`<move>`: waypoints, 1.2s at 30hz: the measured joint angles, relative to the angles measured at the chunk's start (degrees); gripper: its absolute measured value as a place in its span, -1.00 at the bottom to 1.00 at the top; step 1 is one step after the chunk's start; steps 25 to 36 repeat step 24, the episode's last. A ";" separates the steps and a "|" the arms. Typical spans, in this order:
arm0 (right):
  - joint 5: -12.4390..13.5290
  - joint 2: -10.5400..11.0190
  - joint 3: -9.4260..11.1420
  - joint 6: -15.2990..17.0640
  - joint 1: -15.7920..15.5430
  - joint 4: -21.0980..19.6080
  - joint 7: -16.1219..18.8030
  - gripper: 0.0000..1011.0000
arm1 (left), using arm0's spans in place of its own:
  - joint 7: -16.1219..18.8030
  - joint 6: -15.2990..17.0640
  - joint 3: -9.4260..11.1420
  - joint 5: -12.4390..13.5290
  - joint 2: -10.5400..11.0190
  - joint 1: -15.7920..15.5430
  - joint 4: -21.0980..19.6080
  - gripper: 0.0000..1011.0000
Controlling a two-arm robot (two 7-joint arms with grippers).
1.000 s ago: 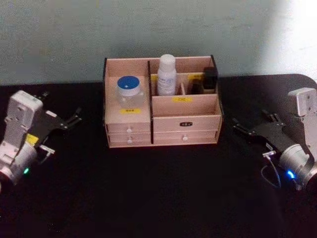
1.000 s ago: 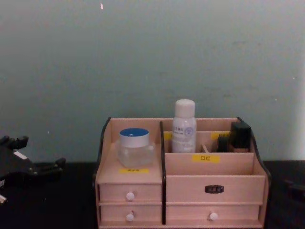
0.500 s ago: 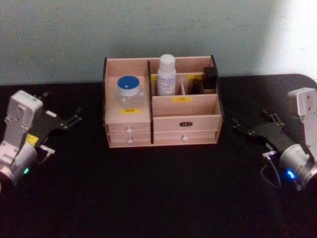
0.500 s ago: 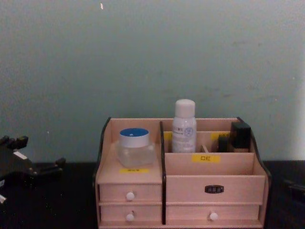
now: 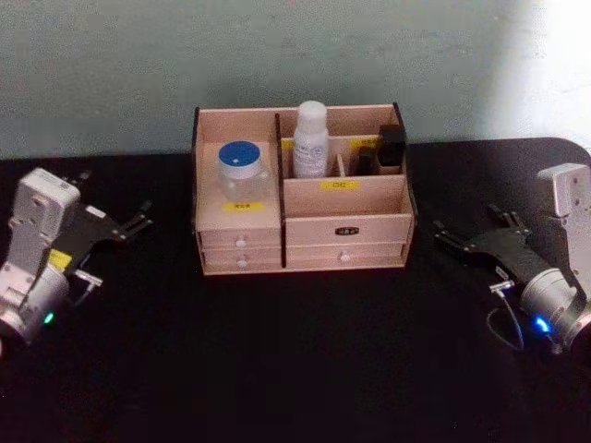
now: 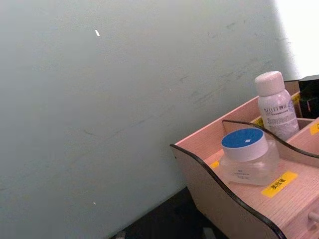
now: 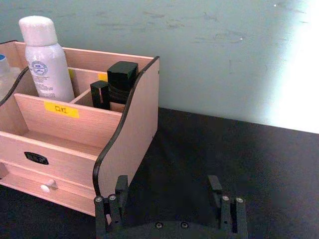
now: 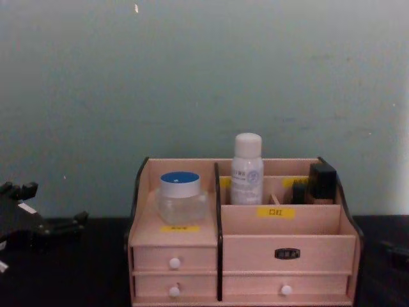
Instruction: Pick up the facial cleanser and watermelon frost from the table and place them into the tiered storage box.
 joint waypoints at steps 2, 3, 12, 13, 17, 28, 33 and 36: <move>0.00 0.00 0.00 0.00 0.00 0.00 0.00 0.98 | 0.00 0.00 0.00 0.00 0.00 0.00 0.00 0.98; 0.00 0.00 0.00 0.00 0.00 0.00 0.00 0.98 | 0.00 0.00 0.00 0.00 0.00 0.00 0.00 0.98; 0.00 0.00 0.00 0.00 0.00 0.00 0.00 0.98 | 0.00 0.00 0.00 0.00 0.00 0.00 0.00 0.98; 0.00 0.00 0.00 0.00 0.00 0.00 0.00 0.98 | 0.00 0.00 0.00 0.00 0.00 0.00 0.00 0.98; 0.00 0.00 0.00 0.00 0.00 0.00 0.00 0.98 | 0.00 0.00 0.00 0.00 0.00 0.00 0.00 0.98; 0.00 0.00 0.00 0.00 0.00 0.00 0.00 0.98 | 0.00 0.00 0.00 0.00 0.00 0.00 0.00 0.98; 0.00 0.00 0.00 0.00 0.00 0.00 0.00 0.98 | 0.00 0.00 0.00 0.00 0.00 0.00 0.00 0.98; 0.00 0.00 0.00 0.00 0.00 0.00 0.00 0.98 | 0.00 0.00 0.00 0.00 0.00 0.00 0.00 0.98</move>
